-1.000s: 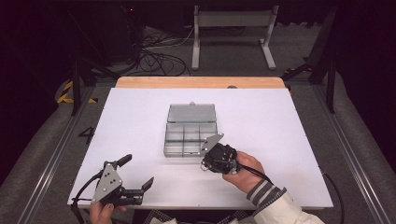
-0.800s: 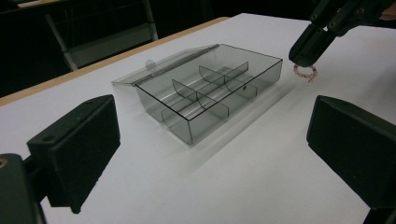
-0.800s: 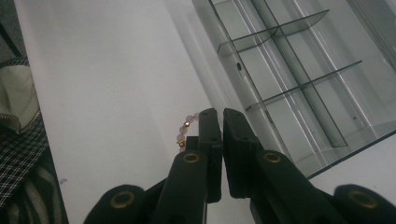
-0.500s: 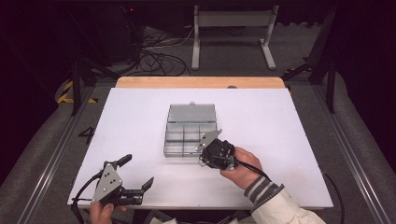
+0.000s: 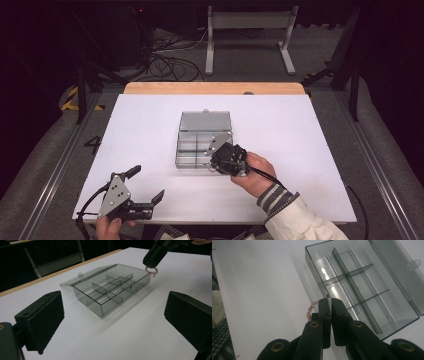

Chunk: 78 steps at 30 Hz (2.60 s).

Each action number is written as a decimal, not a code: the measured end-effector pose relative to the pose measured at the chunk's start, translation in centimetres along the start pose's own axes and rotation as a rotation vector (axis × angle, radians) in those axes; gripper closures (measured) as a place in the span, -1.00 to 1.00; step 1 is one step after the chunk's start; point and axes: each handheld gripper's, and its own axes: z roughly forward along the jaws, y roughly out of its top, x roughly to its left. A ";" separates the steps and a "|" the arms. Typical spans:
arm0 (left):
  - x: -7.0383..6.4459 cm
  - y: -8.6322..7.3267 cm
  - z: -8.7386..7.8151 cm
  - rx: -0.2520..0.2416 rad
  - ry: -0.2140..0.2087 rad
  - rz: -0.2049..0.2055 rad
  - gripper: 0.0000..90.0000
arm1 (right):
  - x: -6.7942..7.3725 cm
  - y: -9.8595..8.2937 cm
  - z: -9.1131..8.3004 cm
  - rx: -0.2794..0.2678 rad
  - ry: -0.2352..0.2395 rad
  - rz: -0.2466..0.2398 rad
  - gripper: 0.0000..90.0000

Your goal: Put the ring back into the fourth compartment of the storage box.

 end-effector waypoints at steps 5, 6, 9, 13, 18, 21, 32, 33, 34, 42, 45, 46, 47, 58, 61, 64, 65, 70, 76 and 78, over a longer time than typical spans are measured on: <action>0.0 0.0 0.0 0.000 0.002 0.004 -0.93 | -0.2 0.9 0.2 -0.002 -0.004 0.000 0.93; 0.1 0.0 0.0 -0.001 0.004 0.006 -0.93 | -0.2 1.1 0.3 -0.003 -0.003 -0.001 0.93; 0.1 0.0 -0.1 -0.001 0.004 0.006 -0.93 | -0.3 1.7 0.6 -0.002 -0.003 -0.006 0.93; 0.1 0.0 -0.1 -0.001 0.003 0.006 -0.93 | -0.2 2.4 1.0 -0.002 -0.006 -0.007 0.93; 0.1 0.0 -0.1 -0.001 0.000 0.000 -0.93 | -0.3 3.2 1.5 -0.003 -0.007 -0.008 0.93; 0.0 0.0 0.0 -0.006 0.000 -0.010 -0.93 | -0.3 3.5 1.8 -0.006 -0.012 -0.005 0.93; 0.0 0.0 -0.1 -0.002 -0.004 -0.006 -0.93 | -0.8 4.4 3.2 -0.008 -0.021 0.024 0.93; 0.0 0.0 -0.1 -0.002 -0.005 -0.006 -0.93 | -0.9 4.4 3.3 -0.009 -0.023 0.025 0.93; 0.0 0.0 -0.1 -0.001 -0.005 -0.005 -0.93 | -0.9 4.5 3.4 -0.010 -0.025 0.032 0.93; 0.0 0.1 -0.1 -0.004 -0.006 -0.003 -0.93 | -1.4 4.7 4.5 -0.026 -0.016 0.068 0.93; 0.0 0.1 -0.1 -0.005 -0.007 -0.005 -0.93 | -1.4 4.8 5.1 -0.027 -0.027 0.069 0.93; 0.0 0.0 -0.1 -0.005 -0.008 -0.006 -0.93 | -1.3 4.9 5.3 -0.026 -0.030 0.070 0.93; 0.0 0.0 -0.1 -0.006 -0.008 -0.005 -0.93 | -1.3 4.9 5.5 -0.025 -0.032 0.067 0.93; 0.1 0.1 -0.1 -0.011 -0.006 -0.007 -0.93 | -1.4 5.3 7.7 -0.021 -0.050 0.088 0.93; 0.1 0.1 -0.1 -0.009 -0.007 -0.007 -0.93 | -1.3 5.4 8.2 -0.013 -0.050 0.092 0.93; 0.2 0.1 -0.1 -0.007 -0.007 -0.006 -0.93 | -1.3 5.4 8.7 -0.005 -0.046 0.097 0.93; 0.2 0.1 -0.1 -0.007 -0.007 -0.007 -0.93 | -1.3 5.4 8.8 -0.006 -0.043 0.099 0.93; 0.2 0.1 -0.1 -0.009 -0.007 -0.008 -0.93 | -1.1 5.5 9.5 0.004 -0.025 0.104 0.93; 0.1 0.1 -0.1 -0.008 -0.008 -0.007 -0.93 | -0.7 5.6 10.0 0.015 -0.020 0.097 0.93; 0.1 0.1 -0.1 -0.008 -0.008 -0.008 -0.93 | -0.7 5.6 10.3 0.018 -0.011 0.107 0.93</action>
